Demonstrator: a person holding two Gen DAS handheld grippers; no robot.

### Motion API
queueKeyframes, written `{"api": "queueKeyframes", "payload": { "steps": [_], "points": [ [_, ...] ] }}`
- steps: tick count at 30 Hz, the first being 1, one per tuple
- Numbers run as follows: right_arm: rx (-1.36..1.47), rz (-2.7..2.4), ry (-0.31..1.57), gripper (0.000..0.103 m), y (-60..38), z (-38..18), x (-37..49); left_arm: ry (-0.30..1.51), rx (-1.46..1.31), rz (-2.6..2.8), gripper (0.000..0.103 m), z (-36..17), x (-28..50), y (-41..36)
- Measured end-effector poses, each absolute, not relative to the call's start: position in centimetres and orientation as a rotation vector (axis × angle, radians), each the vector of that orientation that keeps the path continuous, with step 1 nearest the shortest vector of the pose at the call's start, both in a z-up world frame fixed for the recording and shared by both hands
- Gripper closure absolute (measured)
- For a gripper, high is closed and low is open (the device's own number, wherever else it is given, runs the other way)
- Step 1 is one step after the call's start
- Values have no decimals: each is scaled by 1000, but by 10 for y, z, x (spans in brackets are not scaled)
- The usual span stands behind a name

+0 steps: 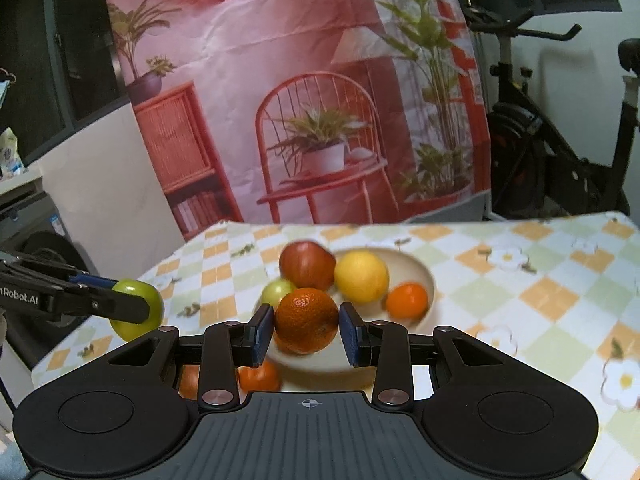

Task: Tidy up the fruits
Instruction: 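Carry the tangerine to the plate with the right gripper while the left gripper carries the green apple there, then lower and release the tangerine with the right gripper while the left gripper releases the green apple on the plate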

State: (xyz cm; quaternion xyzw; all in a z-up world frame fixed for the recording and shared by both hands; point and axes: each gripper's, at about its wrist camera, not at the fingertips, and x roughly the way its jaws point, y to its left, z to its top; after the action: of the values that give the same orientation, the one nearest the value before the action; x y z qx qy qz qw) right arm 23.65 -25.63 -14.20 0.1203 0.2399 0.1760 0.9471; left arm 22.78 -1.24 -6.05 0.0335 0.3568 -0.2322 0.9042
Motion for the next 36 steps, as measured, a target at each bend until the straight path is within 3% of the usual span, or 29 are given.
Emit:
{"api": "queueKeyframes", "payload": {
  "steps": [16,36],
  "points": [
    [156,324,447,70,-288,-91,297,614,99,-484,56,-32,272,-54],
    [109,322,669,70,-295,-162,403,831,218,-485,56,-110,350,-98]
  ]
}}
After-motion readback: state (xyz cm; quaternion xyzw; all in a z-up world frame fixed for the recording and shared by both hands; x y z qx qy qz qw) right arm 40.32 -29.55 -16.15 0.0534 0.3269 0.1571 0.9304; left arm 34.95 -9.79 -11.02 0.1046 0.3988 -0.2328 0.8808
